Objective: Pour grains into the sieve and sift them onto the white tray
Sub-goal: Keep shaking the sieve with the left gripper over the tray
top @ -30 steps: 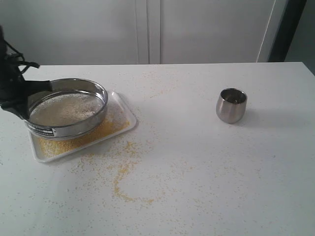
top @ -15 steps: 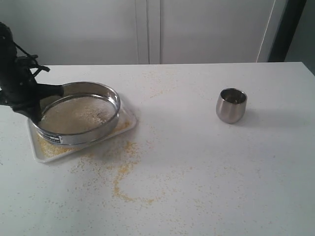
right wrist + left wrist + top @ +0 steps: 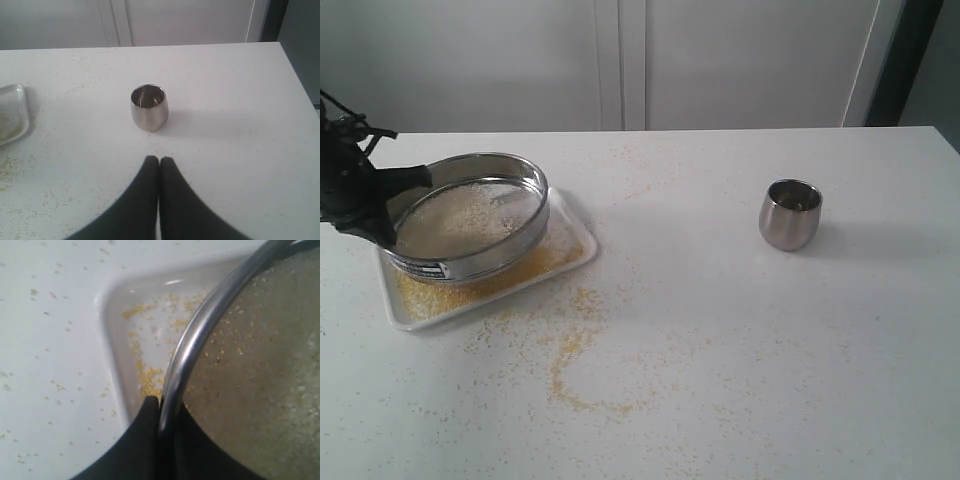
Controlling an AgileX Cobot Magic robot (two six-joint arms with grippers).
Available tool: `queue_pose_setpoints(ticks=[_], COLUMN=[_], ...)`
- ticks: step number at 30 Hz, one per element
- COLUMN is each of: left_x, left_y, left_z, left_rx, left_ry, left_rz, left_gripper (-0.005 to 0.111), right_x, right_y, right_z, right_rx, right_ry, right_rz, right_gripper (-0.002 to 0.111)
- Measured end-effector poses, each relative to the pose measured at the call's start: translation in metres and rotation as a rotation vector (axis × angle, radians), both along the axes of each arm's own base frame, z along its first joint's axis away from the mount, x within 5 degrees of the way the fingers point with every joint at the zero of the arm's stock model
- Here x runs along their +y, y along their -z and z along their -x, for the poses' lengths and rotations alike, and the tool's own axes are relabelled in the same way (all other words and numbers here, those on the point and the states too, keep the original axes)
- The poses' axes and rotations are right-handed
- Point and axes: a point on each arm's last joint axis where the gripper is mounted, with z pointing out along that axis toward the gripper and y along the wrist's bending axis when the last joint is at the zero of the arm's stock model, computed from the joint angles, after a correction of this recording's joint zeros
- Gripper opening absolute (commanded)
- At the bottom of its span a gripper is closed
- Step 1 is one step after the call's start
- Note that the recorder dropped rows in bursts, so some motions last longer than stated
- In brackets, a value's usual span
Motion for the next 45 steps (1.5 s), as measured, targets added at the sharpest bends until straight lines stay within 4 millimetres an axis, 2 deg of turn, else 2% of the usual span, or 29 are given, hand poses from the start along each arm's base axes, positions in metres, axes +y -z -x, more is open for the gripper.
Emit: queue_pose_setpoints(ticks=[2, 4, 6, 8, 11, 13, 16, 19, 22, 23, 25, 27, 29, 30, 32, 35, 41, 45], left_x=[-0.004, -0.018, -0.024, -0.020, -0.002, -0.004, -0.025, -0.029, -0.016, -0.017, -0.027, -0.050, -0.058, -0.056, -0.039, -0.025, -0.044, -0.045], left_y=[0.002, 0.003, 0.004, 0.004, 0.004, 0.004, 0.003, 0.004, 0.004, 0.004, 0.003, 0.002, 0.002, 0.002, 0.002, 0.003, 0.002, 0.002], left_z=[0.001, 0.002, 0.003, 0.004, 0.002, 0.002, 0.002, 0.004, 0.002, 0.002, 0.001, 0.003, 0.004, 0.005, 0.004, 0.002, 0.004, 0.004], left_rx=[-0.002, -0.022, -0.023, -0.003, 0.008, 0.000, -0.031, -0.017, -0.005, -0.008, -0.046, -0.079, -0.082, -0.067, -0.038, -0.033, -0.047, -0.040], left_ry=[0.051, 0.147, 0.164, 0.075, -0.032, 0.023, 0.155, 0.096, -0.003, 0.011, 0.111, 0.218, 0.201, 0.168, 0.046, 0.040, 0.101, 0.104], left_rz=[-0.006, -0.046, -0.084, -0.095, -0.072, -0.059, -0.070, -0.074, -0.061, -0.046, -0.049, -0.070, -0.087, -0.098, -0.096, -0.110, -0.078, -0.078], left_gripper=[0.000, 0.000, 0.000, 0.000, 0.000, 0.000, 0.000, 0.000, 0.000, 0.000, 0.000, 0.000, 0.000, 0.000, 0.000, 0.000, 0.000, 0.000], right_x=[0.000, 0.000, 0.000, 0.000, 0.000, 0.000, 0.000, 0.000, 0.000, 0.000, 0.000, 0.000, 0.000, 0.000, 0.000, 0.000, 0.000, 0.000], right_y=[0.000, 0.000, 0.000, 0.000, 0.000, 0.000, 0.000, 0.000, 0.000, 0.000, 0.000, 0.000, 0.000, 0.000, 0.000, 0.000, 0.000, 0.000], right_z=[0.000, 0.000, 0.000, 0.000, 0.000, 0.000, 0.000, 0.000, 0.000, 0.000, 0.000, 0.000, 0.000, 0.000, 0.000, 0.000, 0.000, 0.000], right_rx=[0.000, 0.000, 0.000, 0.000, 0.000, 0.000, 0.000, 0.000, 0.000, 0.000, 0.000, 0.000, 0.000, 0.000, 0.000, 0.000, 0.000, 0.000], right_ry=[0.000, 0.000, 0.000, 0.000, 0.000, 0.000, 0.000, 0.000, 0.000, 0.000, 0.000, 0.000, 0.000, 0.000, 0.000, 0.000, 0.000, 0.000], right_rz=[0.000, 0.000, 0.000, 0.000, 0.000, 0.000, 0.000, 0.000, 0.000, 0.000, 0.000, 0.000, 0.000, 0.000, 0.000, 0.000, 0.000, 0.000], right_gripper=[0.000, 0.000, 0.000, 0.000, 0.000, 0.000, 0.000, 0.000, 0.000, 0.000, 0.000, 0.000, 0.000, 0.000, 0.000, 0.000, 0.000, 0.000])
